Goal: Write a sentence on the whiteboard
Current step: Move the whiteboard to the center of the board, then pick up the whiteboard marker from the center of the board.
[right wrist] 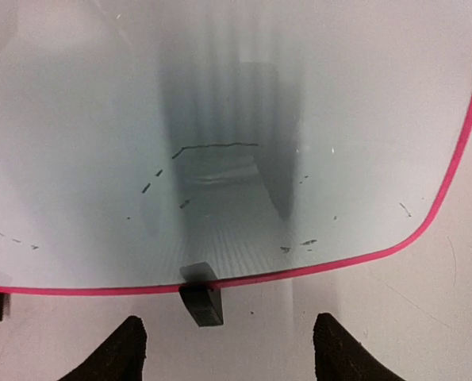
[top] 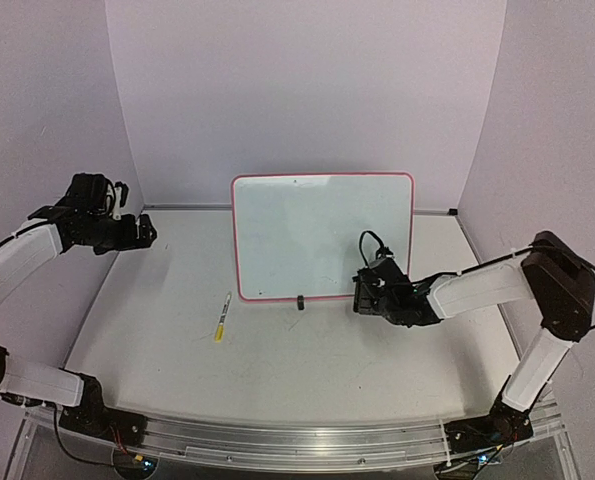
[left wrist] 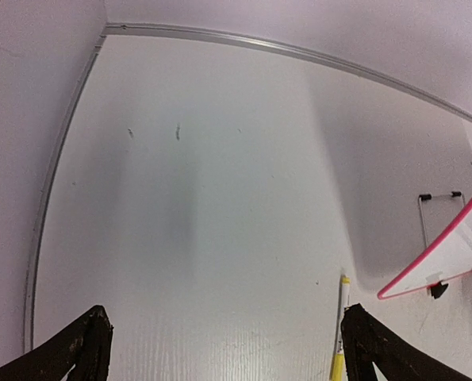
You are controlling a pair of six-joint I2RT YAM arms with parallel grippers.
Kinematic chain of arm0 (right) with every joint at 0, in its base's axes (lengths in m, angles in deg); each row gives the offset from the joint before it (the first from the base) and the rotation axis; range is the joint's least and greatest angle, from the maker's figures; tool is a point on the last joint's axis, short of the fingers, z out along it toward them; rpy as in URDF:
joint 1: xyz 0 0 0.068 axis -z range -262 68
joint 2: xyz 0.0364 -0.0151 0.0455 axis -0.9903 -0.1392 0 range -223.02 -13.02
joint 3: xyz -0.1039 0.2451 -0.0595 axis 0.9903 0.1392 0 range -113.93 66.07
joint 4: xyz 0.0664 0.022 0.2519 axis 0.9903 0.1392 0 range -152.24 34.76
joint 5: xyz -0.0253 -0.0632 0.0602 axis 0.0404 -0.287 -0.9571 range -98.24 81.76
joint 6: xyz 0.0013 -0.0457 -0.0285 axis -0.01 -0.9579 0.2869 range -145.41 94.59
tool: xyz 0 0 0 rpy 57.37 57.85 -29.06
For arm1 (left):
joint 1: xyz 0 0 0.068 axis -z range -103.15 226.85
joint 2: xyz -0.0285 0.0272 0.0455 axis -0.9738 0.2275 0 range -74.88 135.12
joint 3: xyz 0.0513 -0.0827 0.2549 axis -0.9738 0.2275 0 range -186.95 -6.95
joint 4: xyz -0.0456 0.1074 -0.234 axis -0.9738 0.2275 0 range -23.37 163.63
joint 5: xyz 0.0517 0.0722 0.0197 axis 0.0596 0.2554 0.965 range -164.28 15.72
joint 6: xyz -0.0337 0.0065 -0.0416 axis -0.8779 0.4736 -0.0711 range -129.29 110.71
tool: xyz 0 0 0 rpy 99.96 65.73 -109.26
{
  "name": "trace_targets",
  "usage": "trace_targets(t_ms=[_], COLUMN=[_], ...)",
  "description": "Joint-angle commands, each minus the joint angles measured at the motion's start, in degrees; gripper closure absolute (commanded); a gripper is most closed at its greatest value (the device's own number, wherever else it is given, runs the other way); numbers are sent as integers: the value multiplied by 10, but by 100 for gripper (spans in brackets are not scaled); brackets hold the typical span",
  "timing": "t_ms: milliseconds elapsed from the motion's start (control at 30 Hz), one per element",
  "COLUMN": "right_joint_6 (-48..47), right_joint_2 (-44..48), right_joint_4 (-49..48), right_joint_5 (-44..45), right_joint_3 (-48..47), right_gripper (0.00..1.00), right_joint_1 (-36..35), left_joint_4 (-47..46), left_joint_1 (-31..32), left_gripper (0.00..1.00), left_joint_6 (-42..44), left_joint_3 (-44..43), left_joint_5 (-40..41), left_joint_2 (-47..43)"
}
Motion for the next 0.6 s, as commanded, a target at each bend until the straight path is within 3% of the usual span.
trace_targets(t_ms=[0,167,267,567], right_joint_6=[0,-20,-31,-32], right_joint_2=[88,194,231,267], right_joint_4=[29,71,107,129], right_joint_5=[-50,-71,-78,-119], right_joint_3=[45,82,84,72], right_gripper=[25,15,13,12], right_joint_1=[-2,0,7,23], left_joint_4=[43,18,1,-84], left_joint_1=[60,112,184,296], left_gripper=[1,1,0,5], left_joint_6=[-41,-146,-211,-269], left_joint_3=[-17,62,103,168], left_joint_5=[41,32,39,-8], left_joint_2=[12,-14,-11,46])
